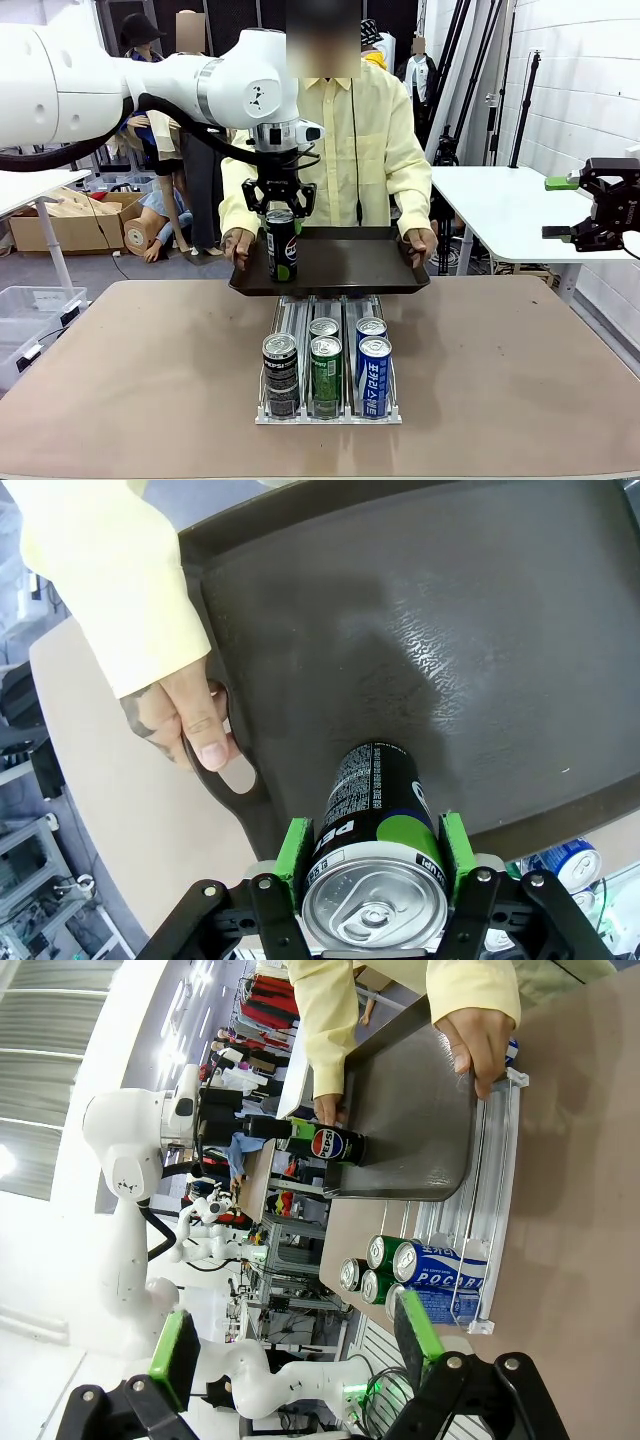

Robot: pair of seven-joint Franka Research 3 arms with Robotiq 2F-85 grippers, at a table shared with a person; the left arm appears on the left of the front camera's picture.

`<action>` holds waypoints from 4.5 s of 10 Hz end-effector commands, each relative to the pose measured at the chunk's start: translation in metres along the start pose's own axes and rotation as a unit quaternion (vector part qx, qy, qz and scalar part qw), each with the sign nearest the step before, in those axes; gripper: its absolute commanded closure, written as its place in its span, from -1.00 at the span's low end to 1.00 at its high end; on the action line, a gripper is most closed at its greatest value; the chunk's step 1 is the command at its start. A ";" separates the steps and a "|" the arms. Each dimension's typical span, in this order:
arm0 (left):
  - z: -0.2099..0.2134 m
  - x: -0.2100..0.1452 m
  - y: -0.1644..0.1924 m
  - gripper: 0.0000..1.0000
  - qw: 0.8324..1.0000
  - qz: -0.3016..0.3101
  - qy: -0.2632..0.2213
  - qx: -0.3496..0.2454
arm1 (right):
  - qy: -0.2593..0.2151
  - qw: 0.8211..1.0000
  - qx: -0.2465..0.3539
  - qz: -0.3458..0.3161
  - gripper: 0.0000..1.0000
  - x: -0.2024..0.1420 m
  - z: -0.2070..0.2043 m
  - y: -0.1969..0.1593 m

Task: Retrieve and hand over the desired beverage to the person.
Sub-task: Place the picked can on the Handle tray extended by the person, then pick up another can of the same type that the person held from the Automatic Can Dispenser.

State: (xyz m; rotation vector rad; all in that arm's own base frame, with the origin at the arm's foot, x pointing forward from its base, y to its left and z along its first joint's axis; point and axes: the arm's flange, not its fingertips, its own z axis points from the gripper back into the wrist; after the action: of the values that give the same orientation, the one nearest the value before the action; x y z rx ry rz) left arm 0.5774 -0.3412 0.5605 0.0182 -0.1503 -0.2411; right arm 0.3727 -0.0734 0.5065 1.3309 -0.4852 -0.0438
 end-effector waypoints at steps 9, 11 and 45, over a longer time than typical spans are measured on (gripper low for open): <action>0.022 0.011 0.003 -1.00 1.000 0.014 -0.009 -0.009 | -0.001 1.000 0.008 0.003 -1.00 0.001 0.000 0.001; 0.028 0.011 0.003 -1.00 1.000 0.012 -0.013 -0.008 | -0.001 1.000 0.008 0.003 -1.00 0.001 0.000 0.001; 0.082 -0.200 0.247 -1.00 0.857 0.146 -0.137 -0.475 | -0.001 1.000 0.008 0.003 -1.00 0.001 0.000 0.001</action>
State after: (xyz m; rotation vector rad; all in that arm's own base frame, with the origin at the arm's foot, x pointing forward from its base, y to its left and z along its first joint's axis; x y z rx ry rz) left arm 0.4626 -0.0793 0.6360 -0.9381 -0.2905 0.0571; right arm 0.3728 -0.0742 0.5072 1.3303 -0.4871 -0.0441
